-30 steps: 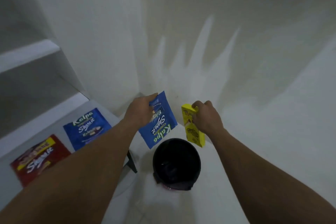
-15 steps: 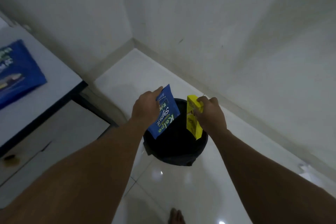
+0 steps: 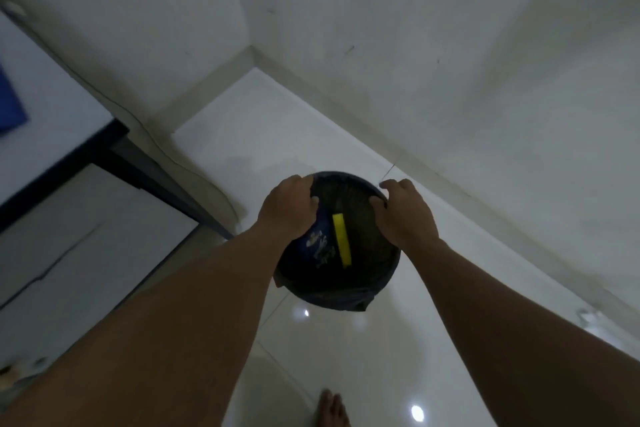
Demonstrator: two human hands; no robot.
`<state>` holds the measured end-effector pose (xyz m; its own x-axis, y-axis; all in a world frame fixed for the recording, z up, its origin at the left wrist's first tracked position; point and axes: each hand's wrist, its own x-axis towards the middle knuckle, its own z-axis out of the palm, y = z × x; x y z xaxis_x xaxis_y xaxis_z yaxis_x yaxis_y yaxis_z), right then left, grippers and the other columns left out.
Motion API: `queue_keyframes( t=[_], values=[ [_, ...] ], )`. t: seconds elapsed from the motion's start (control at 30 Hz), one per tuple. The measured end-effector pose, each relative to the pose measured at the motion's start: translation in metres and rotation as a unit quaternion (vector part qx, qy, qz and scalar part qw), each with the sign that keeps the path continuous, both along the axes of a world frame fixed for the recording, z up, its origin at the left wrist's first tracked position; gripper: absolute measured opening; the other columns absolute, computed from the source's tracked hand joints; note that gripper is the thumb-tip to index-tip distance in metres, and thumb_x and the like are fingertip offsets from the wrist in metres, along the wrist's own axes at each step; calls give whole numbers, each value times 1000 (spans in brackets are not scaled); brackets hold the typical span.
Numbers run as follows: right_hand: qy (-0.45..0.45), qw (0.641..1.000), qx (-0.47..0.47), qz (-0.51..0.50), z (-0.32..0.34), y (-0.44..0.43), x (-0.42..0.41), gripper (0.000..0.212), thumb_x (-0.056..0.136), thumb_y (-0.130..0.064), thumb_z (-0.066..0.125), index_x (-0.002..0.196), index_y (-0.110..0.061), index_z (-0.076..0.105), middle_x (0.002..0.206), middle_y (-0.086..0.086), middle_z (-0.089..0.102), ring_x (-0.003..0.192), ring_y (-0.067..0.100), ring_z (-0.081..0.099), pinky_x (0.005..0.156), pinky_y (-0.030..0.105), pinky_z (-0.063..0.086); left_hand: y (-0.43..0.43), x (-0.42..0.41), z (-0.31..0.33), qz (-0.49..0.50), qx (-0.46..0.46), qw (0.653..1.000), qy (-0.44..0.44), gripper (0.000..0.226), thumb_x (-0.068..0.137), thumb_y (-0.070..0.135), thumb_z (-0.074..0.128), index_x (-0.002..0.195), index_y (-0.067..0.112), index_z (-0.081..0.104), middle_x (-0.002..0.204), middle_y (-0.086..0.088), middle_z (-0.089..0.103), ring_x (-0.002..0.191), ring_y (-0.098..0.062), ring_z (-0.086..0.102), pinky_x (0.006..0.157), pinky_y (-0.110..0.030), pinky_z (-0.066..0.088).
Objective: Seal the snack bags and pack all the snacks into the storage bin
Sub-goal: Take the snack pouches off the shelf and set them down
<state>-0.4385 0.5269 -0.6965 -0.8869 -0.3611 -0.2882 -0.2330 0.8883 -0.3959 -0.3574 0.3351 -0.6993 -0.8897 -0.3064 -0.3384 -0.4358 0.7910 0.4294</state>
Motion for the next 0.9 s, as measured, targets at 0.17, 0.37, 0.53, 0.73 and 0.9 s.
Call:
queue_keyframes(
  t=[0.17, 0.37, 0.53, 0.73, 0.9],
  values=[
    [33, 996, 44, 67, 113, -15, -15, 52, 100, -42, 44, 138, -7, 47, 137, 13, 49, 124, 33, 50, 97, 42, 45, -29, -8, 119, -3, -41, 999, 22, 55, 101, 37, 46, 147, 7, 40, 143, -15, 49, 134, -29, 44, 109, -38, 36],
    [74, 987, 66, 125, 253, -56, -14, 59, 102, -50, 35, 134, -3, 48, 136, 15, 52, 127, 31, 48, 98, 41, 43, -68, 10, 267, 15, -82, 996, 35, 63, 99, 49, 43, 148, 9, 38, 150, -12, 43, 139, -27, 38, 114, -40, 33],
    [94, 980, 50, 168, 357, -106, 4, 65, 101, -55, 32, 137, -3, 47, 141, 16, 50, 131, 31, 46, 106, 43, 40, -107, 57, 372, 63, -111, 990, 61, 63, 99, 50, 44, 143, 6, 45, 145, -14, 47, 135, -28, 42, 110, -36, 35],
    [146, 961, 37, 230, 449, -176, 45, 66, 100, -56, 32, 138, -4, 47, 140, 16, 51, 130, 32, 48, 104, 42, 41, -156, 140, 450, 126, -148, 979, 65, 59, 98, 52, 44, 135, 6, 52, 137, -14, 53, 129, -29, 47, 105, -39, 40],
    [159, 947, 25, 279, 493, -236, 92, 69, 100, -56, 33, 138, -1, 48, 142, 18, 50, 131, 31, 47, 106, 40, 40, -199, 217, 484, 178, -152, 970, 58, 61, 97, 53, 44, 138, 9, 51, 142, -14, 51, 131, -29, 47, 107, -40, 40]
  ],
)
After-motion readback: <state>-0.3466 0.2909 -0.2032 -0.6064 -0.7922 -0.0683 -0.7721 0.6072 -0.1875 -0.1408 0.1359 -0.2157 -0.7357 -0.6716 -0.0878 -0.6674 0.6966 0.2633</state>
